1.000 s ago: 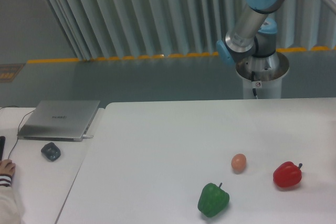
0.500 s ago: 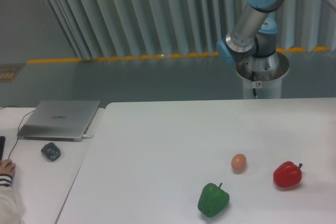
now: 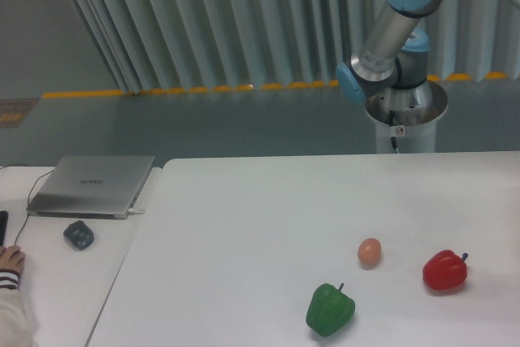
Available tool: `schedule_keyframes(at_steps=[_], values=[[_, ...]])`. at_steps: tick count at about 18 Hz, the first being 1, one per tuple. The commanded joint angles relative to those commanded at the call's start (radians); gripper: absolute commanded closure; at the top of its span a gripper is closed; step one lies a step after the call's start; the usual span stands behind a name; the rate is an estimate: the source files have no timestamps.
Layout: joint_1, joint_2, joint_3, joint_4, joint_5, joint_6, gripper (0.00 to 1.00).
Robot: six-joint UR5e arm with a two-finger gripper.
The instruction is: Place the triangular bread on the table
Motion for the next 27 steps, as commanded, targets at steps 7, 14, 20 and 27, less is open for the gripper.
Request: schedule_keyframes(at_steps=[7,14,20,27], values=[[-0.009,-0.02,0.017,0.002,0.002,-0.009,0.0],[-0.011,-0.034,0.021,0.021,0.002,-0.009,0.0],[-0.012,-0.035,0.021,0.023,0.003,-0.011,0.0],[-0.012,-0.037,0.021,0.023,0.005,-0.009,0.0]])
